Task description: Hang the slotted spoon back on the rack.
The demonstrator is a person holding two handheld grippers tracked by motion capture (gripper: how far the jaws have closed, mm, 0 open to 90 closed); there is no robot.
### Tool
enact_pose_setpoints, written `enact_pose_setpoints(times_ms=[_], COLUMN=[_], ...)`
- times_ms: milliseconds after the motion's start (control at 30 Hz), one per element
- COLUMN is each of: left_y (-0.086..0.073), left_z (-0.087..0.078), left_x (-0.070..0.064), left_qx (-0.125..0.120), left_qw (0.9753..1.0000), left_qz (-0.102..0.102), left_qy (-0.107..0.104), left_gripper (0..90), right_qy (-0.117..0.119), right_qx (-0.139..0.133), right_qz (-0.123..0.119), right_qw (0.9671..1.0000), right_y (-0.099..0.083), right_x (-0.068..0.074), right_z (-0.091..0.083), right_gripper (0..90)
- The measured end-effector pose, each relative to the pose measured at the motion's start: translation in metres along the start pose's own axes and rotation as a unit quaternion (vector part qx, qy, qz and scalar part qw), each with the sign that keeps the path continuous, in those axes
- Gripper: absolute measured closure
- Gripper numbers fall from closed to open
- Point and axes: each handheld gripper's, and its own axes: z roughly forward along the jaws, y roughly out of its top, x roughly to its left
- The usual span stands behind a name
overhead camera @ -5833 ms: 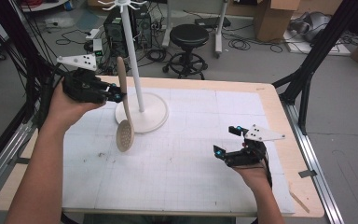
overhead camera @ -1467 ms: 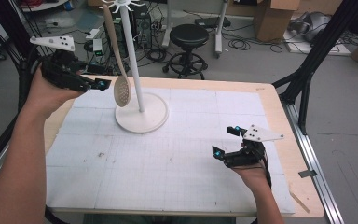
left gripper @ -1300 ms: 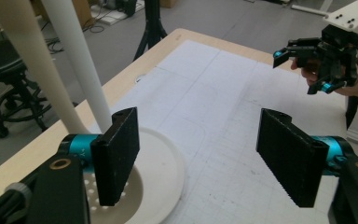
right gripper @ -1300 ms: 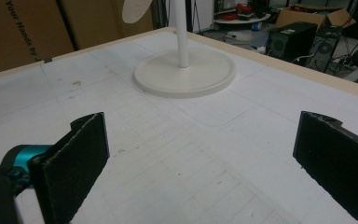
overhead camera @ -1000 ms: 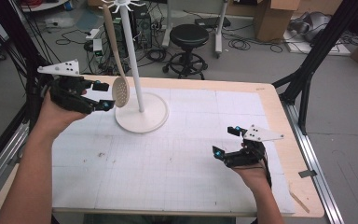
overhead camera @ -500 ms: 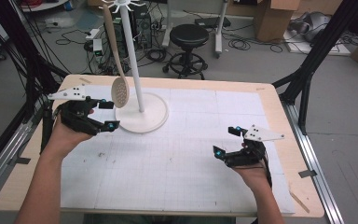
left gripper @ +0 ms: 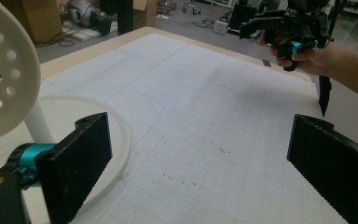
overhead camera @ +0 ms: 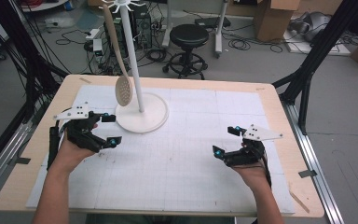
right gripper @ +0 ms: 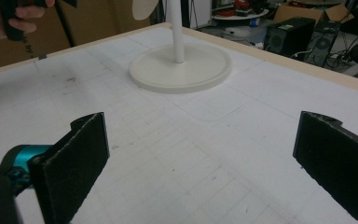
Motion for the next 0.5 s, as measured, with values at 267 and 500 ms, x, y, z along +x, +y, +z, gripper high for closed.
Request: enact_pose_setpoints(times_ms=[267,500], left_y=[-0.007,-0.015], left_z=[0.004,0.008], left_x=[-0.003,-0.003], left_qx=[0.01,0.01], left_qw=[0.9998,0.9998], left_qz=[0.01,0.002], left_qy=[0.018,0.015], left_gripper=[1.6,1.6], right_qy=[0.004,0.003], right_qx=[-0.004,-0.002], right_qz=[0.003,-0.001], right_qw=[1.0,1.0], right_y=[0.0,-0.001], right_x=[-0.001,-0.002], right_z=[-0.001,0.002], right_gripper=[2.6,2.6])
